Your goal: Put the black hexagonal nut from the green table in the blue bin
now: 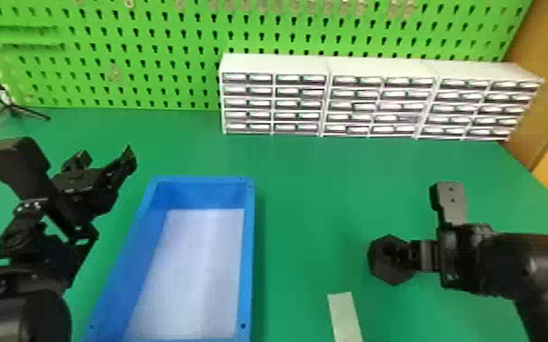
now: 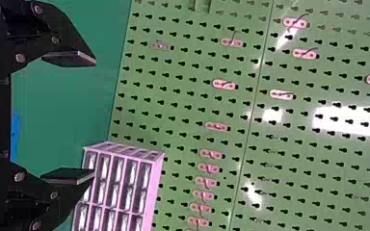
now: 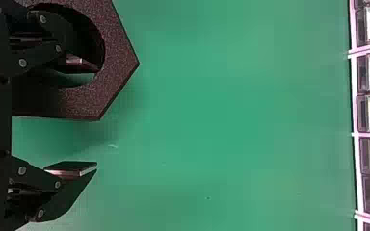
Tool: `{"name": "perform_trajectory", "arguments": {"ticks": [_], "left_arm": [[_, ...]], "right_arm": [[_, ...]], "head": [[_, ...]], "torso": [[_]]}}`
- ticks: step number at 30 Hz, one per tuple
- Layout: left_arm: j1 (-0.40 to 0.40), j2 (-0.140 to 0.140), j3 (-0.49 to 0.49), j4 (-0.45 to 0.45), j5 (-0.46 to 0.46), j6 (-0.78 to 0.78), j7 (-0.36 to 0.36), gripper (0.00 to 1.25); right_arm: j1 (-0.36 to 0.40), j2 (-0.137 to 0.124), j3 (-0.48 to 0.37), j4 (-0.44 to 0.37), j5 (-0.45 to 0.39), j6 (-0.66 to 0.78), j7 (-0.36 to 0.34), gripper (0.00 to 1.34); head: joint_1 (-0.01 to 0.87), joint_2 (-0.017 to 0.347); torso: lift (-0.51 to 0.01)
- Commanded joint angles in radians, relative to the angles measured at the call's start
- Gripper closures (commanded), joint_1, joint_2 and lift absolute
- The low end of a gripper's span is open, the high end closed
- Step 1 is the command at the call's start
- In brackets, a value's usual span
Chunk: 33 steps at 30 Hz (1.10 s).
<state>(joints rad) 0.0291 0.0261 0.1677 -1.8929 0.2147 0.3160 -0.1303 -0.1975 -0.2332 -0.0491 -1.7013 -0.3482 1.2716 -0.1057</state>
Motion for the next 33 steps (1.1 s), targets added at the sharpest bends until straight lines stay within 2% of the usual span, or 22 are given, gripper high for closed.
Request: {"name": "perform_trajectory", "arguments": {"ticks": [1,5,8,10,22,26,29,33], "left_arm": [[0.0,0.0,-0.001,0.0,0.0,0.0,0.0,0.43],[0.0,0.0,-0.001,0.002,0.002,0.0,0.0,0.43],[0.0,0.0,-0.001,0.002,0.003,0.0,0.0,0.43],[0.0,0.0,-0.001,0.003,0.006,0.0,0.0,0.43],[0.002,0.0,0.003,0.003,0.011,0.0,0.0,0.43],[0.002,0.0,0.003,0.003,0.012,0.0,0.0,0.43],[0.002,0.0,0.003,0.003,0.012,0.0,0.0,0.43],[0.005,0.0,0.001,0.003,0.015,0.0,0.0,0.43]], "right_arm": [[0.0,0.0,0.0,0.0,0.0,0.0,0.0,0.55],[0.0,0.002,0.0,0.0,0.002,0.0,0.0,0.68],[0.0,0.005,0.002,0.0,0.003,-0.001,0.0,0.92],[0.001,0.006,0.006,-0.001,0.006,-0.006,0.0,1.01],[0.013,0.015,0.011,-0.015,0.015,-0.041,0.0,1.04],[0.026,0.015,0.0,-0.043,0.029,-0.072,0.0,1.04],[0.047,0.017,-0.006,-0.083,0.075,-0.141,0.0,1.04],[0.073,0.043,-0.052,-0.12,0.103,-0.229,0.0,1.04]], "head": [[0.692,0.008],[0.692,0.008],[0.692,0.008],[0.692,0.008],[0.692,0.008],[0.692,0.008],[0.692,0.008],[0.692,0.008]], "torso": [[-0.097],[-0.097],[-0.097],[-0.097],[-0.097],[-0.097],[-0.097],[-0.097]]}}
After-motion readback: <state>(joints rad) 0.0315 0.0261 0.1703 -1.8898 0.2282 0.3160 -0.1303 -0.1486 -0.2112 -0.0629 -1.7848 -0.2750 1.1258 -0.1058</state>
